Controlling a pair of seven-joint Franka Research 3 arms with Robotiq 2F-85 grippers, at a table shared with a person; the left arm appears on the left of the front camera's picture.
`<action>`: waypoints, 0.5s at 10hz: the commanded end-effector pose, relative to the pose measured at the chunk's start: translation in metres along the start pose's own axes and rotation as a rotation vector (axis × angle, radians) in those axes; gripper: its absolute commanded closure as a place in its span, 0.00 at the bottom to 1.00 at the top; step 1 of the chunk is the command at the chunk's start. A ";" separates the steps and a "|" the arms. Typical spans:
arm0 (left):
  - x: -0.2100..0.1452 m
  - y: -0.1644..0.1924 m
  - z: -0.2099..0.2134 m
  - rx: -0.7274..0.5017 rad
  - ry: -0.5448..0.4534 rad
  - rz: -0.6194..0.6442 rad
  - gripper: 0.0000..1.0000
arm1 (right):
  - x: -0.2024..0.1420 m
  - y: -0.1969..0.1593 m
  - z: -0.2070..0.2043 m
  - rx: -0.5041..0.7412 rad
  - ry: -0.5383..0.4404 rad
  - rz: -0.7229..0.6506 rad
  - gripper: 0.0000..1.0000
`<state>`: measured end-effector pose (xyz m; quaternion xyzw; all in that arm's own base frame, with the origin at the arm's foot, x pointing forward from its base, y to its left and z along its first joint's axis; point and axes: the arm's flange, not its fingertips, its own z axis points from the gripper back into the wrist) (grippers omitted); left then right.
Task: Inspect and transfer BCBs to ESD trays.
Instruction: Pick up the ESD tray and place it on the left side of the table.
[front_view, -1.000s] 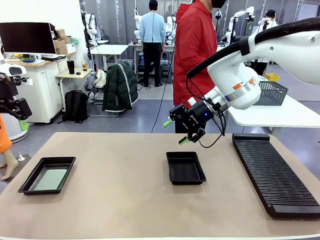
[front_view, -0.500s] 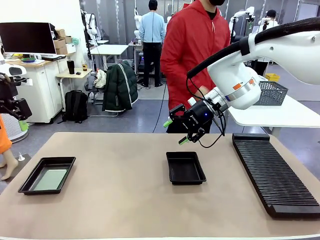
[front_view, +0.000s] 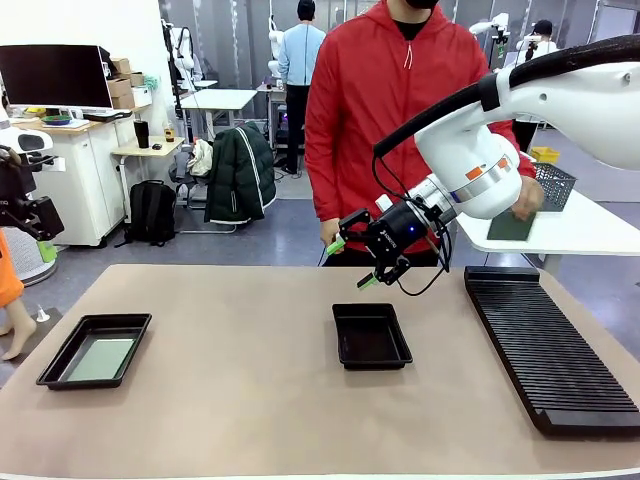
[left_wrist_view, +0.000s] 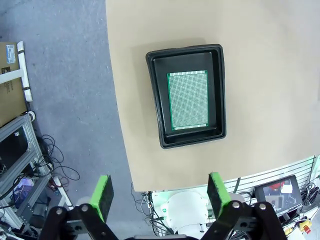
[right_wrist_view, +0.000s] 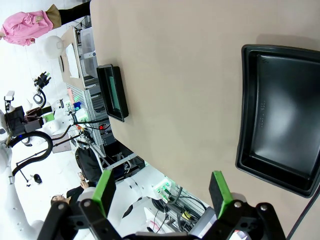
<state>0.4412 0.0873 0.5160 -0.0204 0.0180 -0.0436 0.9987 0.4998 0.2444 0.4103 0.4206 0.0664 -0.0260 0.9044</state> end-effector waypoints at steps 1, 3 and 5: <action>-0.001 0.000 -0.002 -0.001 -0.003 0.000 0.00 | 0.001 0.003 -0.001 -0.009 0.001 -0.008 0.00; -0.001 0.000 -0.002 -0.001 -0.003 0.000 0.00 | 0.001 0.003 -0.001 -0.009 0.001 -0.008 0.00; -0.001 0.000 -0.002 -0.001 -0.003 0.000 0.00 | 0.001 0.003 -0.001 -0.009 0.001 -0.008 0.00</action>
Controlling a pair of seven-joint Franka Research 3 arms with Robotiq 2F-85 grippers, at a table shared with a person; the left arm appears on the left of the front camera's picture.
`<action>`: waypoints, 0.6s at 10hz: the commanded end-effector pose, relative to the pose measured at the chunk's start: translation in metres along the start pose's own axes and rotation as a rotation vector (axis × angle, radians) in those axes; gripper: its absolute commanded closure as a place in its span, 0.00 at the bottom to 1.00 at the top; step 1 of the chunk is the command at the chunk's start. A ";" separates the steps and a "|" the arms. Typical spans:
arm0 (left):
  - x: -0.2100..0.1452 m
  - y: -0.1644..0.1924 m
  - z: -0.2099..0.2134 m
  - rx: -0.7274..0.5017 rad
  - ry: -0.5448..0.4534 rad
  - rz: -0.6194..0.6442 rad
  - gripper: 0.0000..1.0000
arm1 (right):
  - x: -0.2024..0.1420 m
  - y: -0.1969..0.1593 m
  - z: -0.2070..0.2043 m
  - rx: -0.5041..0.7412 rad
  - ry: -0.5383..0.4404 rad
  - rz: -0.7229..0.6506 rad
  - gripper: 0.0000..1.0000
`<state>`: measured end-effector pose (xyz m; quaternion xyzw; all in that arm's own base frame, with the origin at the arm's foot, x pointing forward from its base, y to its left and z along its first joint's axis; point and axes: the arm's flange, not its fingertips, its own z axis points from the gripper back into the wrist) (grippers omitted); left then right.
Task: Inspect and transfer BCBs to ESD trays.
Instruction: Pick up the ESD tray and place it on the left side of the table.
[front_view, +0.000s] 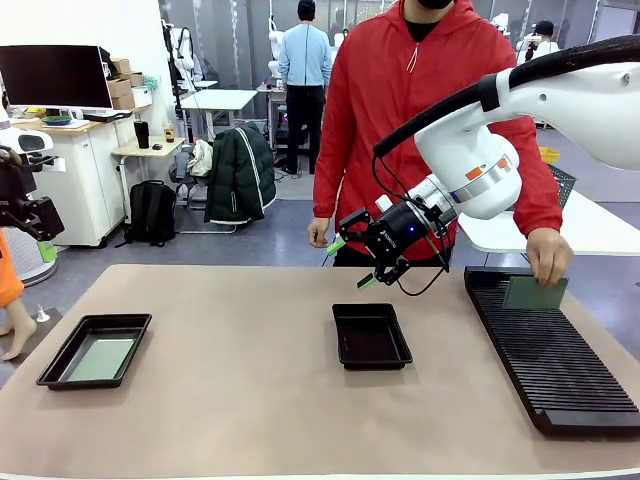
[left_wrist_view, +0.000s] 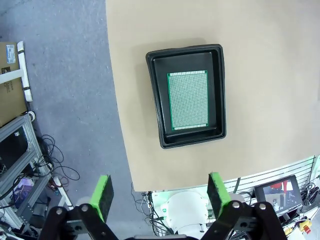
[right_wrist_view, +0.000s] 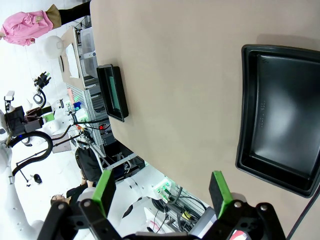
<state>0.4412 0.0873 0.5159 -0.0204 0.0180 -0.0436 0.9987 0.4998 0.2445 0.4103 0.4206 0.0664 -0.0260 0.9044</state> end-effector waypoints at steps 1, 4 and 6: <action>-0.001 0.000 -0.002 -0.001 -0.003 0.000 0.00 | 0.001 0.003 -0.001 -0.009 0.001 -0.008 0.00; -0.001 0.000 -0.002 -0.001 -0.003 0.000 0.00 | 0.001 0.003 -0.001 -0.009 0.001 -0.008 0.00; -0.001 0.000 -0.002 -0.001 -0.003 0.000 0.00 | 0.001 0.003 -0.001 -0.009 0.001 -0.008 0.00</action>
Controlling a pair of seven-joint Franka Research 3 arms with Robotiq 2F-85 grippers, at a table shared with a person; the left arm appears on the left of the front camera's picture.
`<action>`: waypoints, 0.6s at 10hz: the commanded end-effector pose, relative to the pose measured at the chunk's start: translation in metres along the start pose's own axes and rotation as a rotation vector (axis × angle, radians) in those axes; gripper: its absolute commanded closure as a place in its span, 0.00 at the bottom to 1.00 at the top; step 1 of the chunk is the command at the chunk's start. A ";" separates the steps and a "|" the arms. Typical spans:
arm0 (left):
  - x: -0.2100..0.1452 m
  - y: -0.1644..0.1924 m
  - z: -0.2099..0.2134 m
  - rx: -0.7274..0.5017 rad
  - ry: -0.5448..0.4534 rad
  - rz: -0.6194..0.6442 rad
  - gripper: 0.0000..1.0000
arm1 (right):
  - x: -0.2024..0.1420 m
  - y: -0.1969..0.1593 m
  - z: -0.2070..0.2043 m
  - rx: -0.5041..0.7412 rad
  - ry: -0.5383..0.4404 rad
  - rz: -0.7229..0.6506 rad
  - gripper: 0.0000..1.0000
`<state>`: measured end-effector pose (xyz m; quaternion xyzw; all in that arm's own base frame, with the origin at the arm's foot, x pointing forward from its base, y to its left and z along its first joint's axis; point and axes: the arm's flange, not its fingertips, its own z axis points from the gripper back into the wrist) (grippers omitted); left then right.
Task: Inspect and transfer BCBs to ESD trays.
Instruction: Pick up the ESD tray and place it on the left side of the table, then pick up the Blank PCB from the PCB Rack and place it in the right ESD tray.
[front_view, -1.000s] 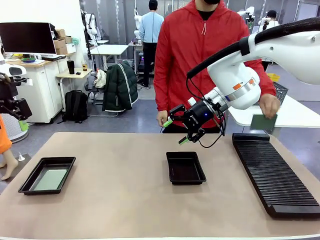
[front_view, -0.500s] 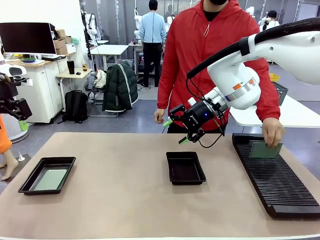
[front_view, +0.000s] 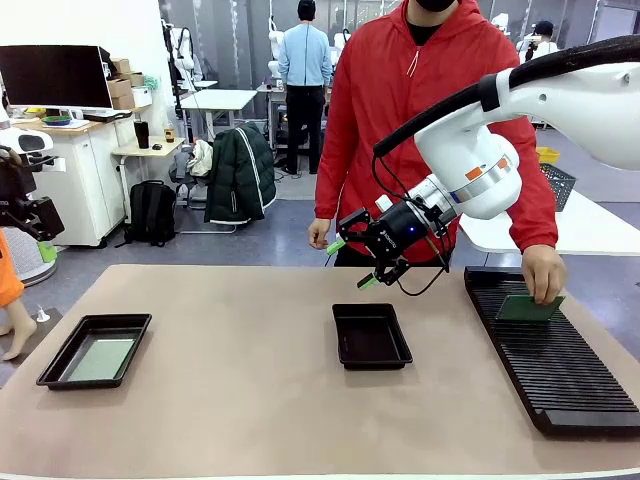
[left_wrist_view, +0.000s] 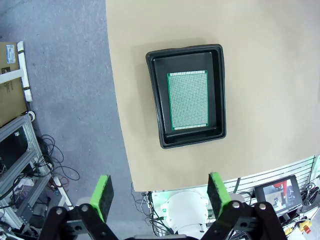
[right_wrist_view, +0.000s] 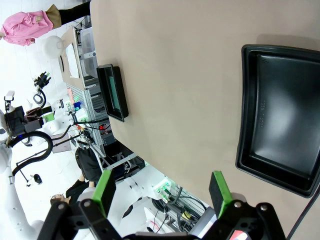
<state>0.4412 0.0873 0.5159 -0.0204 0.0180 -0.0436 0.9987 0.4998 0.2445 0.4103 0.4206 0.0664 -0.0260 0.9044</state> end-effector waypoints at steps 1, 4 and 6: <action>-0.001 0.000 -0.002 -0.001 -0.003 0.000 0.00 | 0.001 0.003 -0.001 -0.009 0.001 -0.008 0.00; -0.001 0.000 -0.002 -0.001 -0.003 0.000 0.00 | 0.001 0.003 -0.001 -0.009 0.001 -0.008 0.00; -0.001 0.000 -0.002 -0.001 -0.003 0.000 0.00 | 0.001 0.003 -0.001 -0.009 0.001 -0.008 0.00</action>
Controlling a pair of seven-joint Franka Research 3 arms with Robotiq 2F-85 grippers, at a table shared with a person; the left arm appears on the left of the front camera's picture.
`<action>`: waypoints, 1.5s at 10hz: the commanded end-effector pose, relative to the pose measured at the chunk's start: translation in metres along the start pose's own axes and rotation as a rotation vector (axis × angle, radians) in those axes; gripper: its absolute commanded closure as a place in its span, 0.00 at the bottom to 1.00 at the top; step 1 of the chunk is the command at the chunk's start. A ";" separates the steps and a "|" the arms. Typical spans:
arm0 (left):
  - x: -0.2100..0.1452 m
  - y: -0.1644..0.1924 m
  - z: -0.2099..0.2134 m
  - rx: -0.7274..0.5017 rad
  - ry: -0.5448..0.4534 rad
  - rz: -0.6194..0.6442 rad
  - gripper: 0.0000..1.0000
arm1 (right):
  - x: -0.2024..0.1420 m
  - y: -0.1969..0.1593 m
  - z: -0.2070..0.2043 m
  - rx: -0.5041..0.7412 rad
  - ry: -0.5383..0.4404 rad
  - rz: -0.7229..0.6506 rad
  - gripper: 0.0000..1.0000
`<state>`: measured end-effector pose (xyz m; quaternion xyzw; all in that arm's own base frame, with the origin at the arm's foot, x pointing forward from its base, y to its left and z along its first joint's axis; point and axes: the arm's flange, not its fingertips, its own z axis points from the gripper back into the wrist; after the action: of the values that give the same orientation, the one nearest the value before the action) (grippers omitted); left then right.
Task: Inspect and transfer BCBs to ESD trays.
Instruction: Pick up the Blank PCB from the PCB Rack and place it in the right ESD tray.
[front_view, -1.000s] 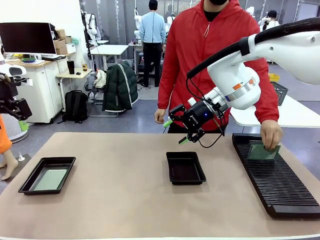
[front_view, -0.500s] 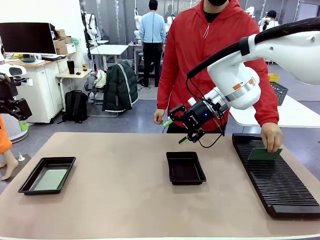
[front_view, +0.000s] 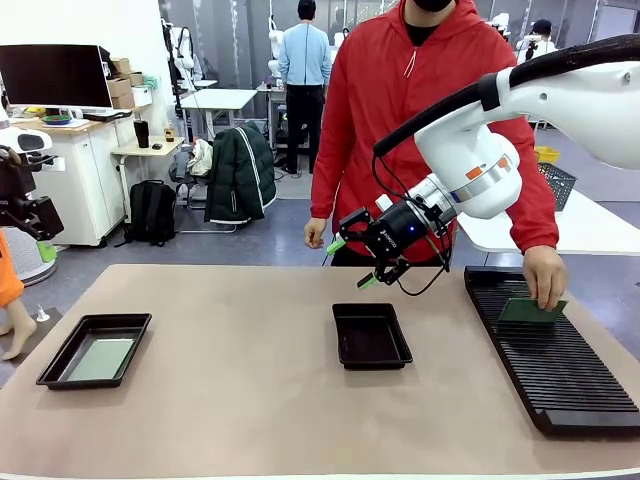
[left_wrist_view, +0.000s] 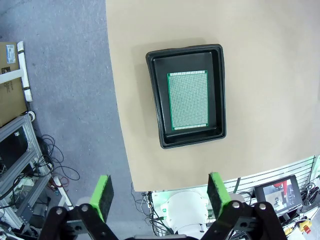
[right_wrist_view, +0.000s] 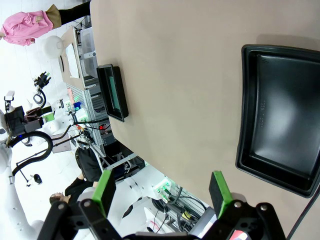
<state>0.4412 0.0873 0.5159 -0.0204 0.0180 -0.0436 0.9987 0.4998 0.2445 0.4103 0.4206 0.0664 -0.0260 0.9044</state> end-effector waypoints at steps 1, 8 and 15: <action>-0.001 0.000 -0.002 -0.001 -0.003 0.000 0.00 | 0.001 0.003 -0.001 -0.009 0.001 -0.008 0.00; -0.001 0.000 -0.002 -0.001 -0.003 0.000 0.00 | 0.001 0.003 -0.001 -0.009 0.001 -0.008 0.00; -0.001 0.000 -0.002 -0.001 -0.003 0.000 0.00 | 0.000 0.012 0.169 -0.092 -0.056 0.381 0.00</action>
<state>0.4411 0.0878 0.5154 -0.0207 0.0184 -0.0431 0.9987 0.5071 0.1371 0.5153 0.3870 -0.0243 0.0967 0.9167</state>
